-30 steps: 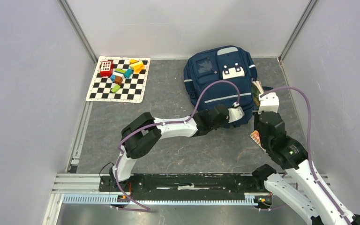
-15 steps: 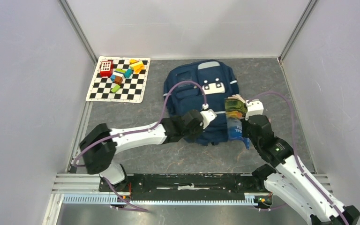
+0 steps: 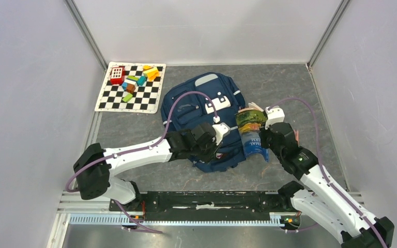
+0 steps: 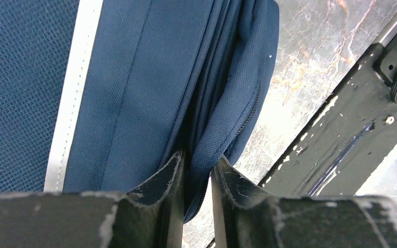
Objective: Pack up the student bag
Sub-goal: Move the student bag to the center of the board, then place the book in the student bag.
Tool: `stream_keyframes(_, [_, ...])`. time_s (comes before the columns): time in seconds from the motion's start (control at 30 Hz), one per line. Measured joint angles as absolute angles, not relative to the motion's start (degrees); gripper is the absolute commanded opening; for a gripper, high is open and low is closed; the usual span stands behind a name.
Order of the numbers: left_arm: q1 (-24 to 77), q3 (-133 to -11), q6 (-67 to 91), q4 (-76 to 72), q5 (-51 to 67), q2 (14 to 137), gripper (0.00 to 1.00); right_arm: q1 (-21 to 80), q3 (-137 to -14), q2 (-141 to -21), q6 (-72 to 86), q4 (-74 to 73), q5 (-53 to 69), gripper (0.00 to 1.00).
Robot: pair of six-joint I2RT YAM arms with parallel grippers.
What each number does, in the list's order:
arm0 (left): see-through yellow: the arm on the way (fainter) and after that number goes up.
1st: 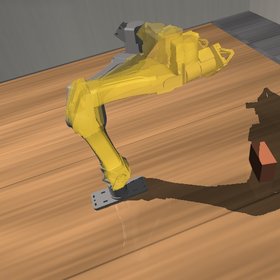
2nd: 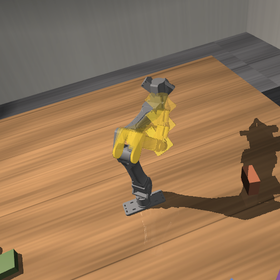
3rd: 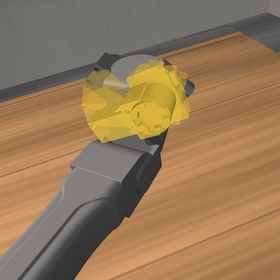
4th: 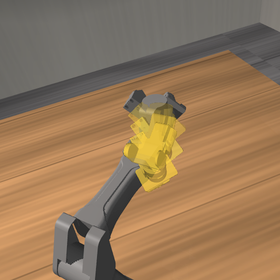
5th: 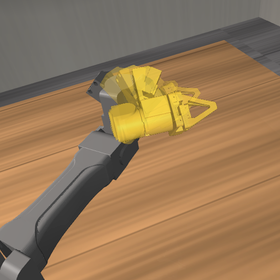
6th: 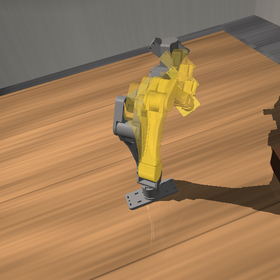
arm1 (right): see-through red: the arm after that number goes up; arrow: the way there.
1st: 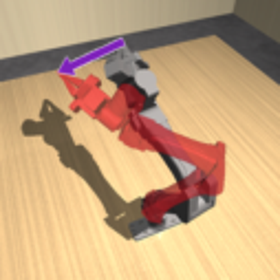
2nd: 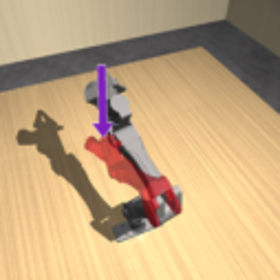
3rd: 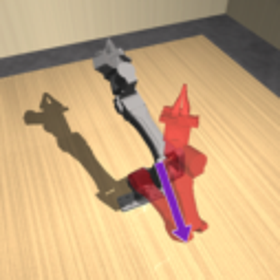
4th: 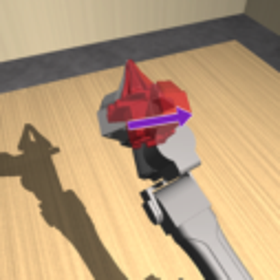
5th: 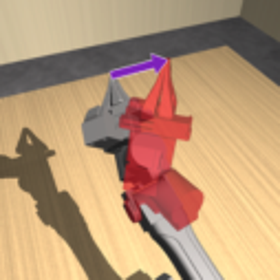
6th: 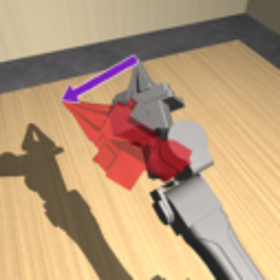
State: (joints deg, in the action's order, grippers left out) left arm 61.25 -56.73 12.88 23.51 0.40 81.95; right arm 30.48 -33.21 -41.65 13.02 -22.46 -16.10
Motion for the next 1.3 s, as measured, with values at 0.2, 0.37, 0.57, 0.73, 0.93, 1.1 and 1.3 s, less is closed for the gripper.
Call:
stream_keyframes(0.2, [61.67,-59.35,14.52,22.06,-1.5,85.14,0.43,30.48,-34.04,-38.06,13.02,-26.44,-16.78,0.0])
stream_keyframes(0.37, [62.19,-60.6,16.32,19.97,-2.09,87.24,0.52,30.52,-35.51,-34.39,13.34,-30.37,-16.64,0.0])
stream_keyframes(0.57, [62.63,-61.04,17.12,17.32,-2.04,87.64,0.54,30.52,-37.85,-31.16,13.93,-34.54,-15.73,0.0])
stream_keyframes(0.73, [65.39,-61.3,16.16,16.8,-5.02,88.88,0.54,30.52,-38.65,-29.12,14.9,-37.01,-14.79,0.0])
stream_keyframes(0.93, [69.69,-61.54,12.82,16.69,-12.69,91.35,0.33,30.55,-38.7,-27.31,16.29,-38.96,-13.93,0.0])
stream_keyframes(1.1, [71.07,-62.98,10.7,17.91,-19.44,92.73,0.02,30.52,-38.79,-26.98,17.5,-39.68,-12.71,0.0])
stream_keyframes(1.3, [71.4,-66.13,10.63,21.17,-23.7,91.64,0.02,30.55,-42.09,-27.77,18.98,-43.62,-7.62,0.0])
